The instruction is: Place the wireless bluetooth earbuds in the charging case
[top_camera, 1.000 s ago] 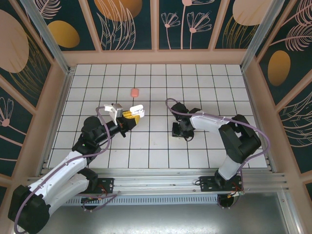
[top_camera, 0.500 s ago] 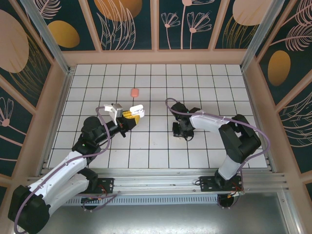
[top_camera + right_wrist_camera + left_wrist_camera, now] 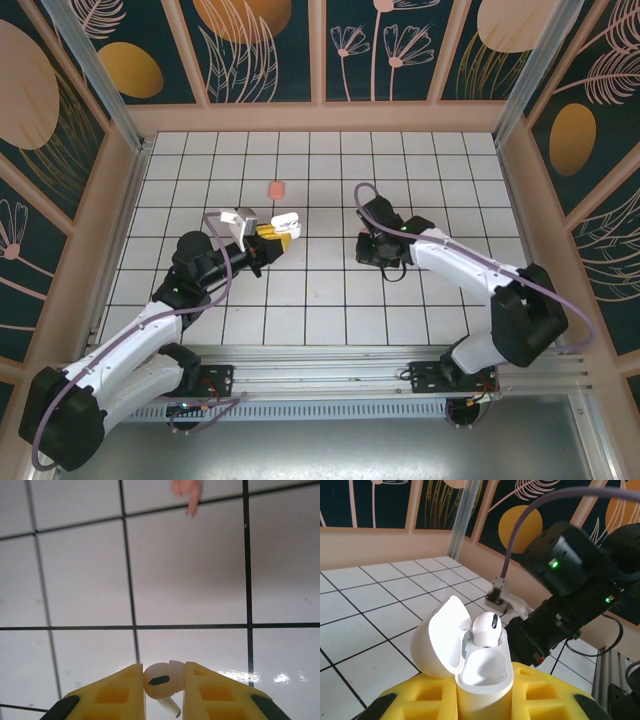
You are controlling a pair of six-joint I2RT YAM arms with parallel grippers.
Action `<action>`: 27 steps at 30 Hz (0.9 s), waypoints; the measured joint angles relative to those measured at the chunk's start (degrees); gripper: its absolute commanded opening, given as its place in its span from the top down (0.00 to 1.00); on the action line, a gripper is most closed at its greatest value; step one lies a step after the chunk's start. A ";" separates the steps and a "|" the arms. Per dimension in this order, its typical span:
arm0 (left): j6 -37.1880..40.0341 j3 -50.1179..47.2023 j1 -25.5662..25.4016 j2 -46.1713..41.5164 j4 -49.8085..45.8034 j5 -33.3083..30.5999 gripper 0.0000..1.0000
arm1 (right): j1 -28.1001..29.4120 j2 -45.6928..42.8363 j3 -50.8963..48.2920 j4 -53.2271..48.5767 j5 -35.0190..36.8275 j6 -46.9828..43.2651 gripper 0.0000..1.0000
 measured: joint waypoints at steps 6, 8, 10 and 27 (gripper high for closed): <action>-0.61 2.19 0.00 3.41 1.05 1.44 1.00 | 0.00 -8.59 1.57 0.04 1.62 1.03 0.82; -0.94 3.28 -0.02 4.74 1.42 1.92 1.00 | 0.00 -11.98 1.57 0.66 1.90 1.09 0.83; -1.31 4.39 -0.24 6.01 2.23 2.10 1.00 | 0.00 -16.00 1.57 2.19 1.92 1.25 0.83; 2.78 9.81 -8.00 12.07 4.63 -4.44 1.00 | 14.64 -25.22 6.80 15.91 9.40 -3.85 0.85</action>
